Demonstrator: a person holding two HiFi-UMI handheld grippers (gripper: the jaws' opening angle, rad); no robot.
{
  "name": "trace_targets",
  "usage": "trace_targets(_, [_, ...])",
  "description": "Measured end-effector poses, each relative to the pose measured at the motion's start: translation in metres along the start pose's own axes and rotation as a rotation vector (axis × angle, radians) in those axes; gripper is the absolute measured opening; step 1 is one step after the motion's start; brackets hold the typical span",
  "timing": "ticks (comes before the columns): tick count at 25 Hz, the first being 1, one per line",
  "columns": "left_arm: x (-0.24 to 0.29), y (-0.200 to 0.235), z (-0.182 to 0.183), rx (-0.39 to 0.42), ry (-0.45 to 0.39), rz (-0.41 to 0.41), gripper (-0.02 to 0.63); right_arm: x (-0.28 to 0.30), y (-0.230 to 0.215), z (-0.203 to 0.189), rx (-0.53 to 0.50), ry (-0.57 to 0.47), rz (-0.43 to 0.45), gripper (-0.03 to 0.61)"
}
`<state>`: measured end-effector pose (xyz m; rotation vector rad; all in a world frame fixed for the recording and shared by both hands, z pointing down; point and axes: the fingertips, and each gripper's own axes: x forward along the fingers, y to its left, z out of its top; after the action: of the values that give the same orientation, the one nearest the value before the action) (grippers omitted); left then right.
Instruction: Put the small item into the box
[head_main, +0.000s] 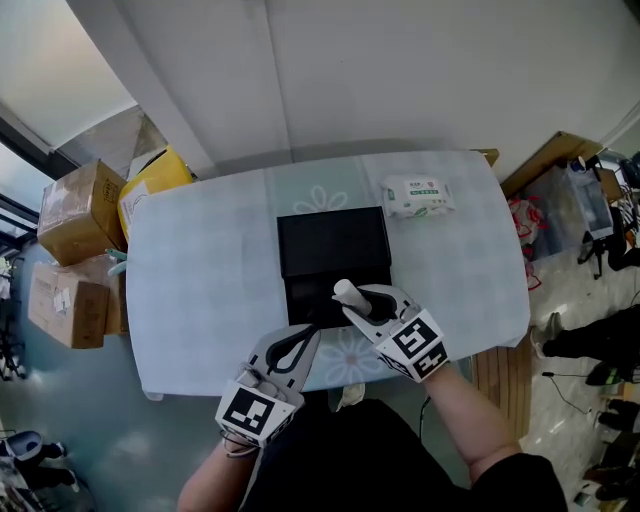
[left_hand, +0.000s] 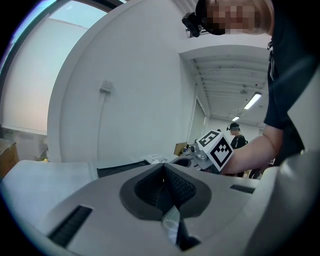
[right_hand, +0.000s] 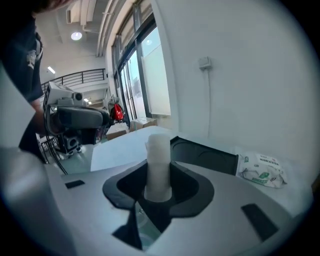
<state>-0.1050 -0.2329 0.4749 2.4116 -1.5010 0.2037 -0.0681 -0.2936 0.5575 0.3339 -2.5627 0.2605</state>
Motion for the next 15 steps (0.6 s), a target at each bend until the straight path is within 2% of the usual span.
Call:
trace_targets(8, [0.003, 0.008, -0.028, -0.084, 0.037, -0.054, 0.008, 0.048, -0.006, -0.055, -0.24, 0.327, 0.049, 0.141])
trace_targets(15, [0.007, 0.02, -0.04, -0.12, 0.045, -0.068, 0.008, 0.077, -0.011, -0.088, -0.333, 0.52, 0.107, 0.141])
